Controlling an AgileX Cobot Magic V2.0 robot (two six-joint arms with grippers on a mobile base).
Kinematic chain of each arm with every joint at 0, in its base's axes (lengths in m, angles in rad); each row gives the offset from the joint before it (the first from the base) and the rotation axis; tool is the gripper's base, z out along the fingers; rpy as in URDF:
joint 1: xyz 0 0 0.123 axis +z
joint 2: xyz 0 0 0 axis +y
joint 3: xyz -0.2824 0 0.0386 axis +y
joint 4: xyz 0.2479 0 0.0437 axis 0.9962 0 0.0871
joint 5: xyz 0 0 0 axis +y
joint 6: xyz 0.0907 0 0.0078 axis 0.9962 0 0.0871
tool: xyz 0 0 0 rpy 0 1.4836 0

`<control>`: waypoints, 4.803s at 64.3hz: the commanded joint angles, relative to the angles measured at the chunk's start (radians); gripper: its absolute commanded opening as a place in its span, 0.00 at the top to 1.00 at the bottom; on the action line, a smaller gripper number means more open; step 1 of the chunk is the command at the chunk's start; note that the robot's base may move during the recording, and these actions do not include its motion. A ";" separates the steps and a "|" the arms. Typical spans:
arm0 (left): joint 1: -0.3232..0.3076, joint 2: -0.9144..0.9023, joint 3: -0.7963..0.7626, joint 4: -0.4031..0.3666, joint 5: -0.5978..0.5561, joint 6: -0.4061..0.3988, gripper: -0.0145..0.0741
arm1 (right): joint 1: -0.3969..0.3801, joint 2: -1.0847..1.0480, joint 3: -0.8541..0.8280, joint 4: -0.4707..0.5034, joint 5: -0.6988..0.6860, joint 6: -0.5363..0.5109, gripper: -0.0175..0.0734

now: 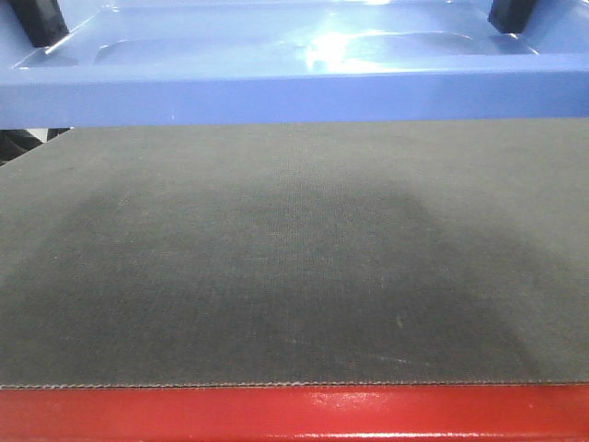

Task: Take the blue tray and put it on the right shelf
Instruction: 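Hold the tray with both grippers while the base backs away, then hold the tray with both grippers while the base turns to the shelving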

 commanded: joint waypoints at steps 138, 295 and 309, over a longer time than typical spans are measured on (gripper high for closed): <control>-0.019 -0.032 -0.018 -0.072 0.106 0.039 0.89 | 0.005 -0.035 -0.033 -0.007 -0.079 -0.027 0.75; -0.019 -0.032 -0.018 -0.106 0.106 0.039 0.89 | 0.005 -0.035 -0.033 -0.007 -0.079 -0.027 0.75; -0.019 -0.032 -0.018 -0.106 0.106 0.039 0.89 | 0.005 -0.035 -0.033 -0.007 -0.079 -0.027 0.75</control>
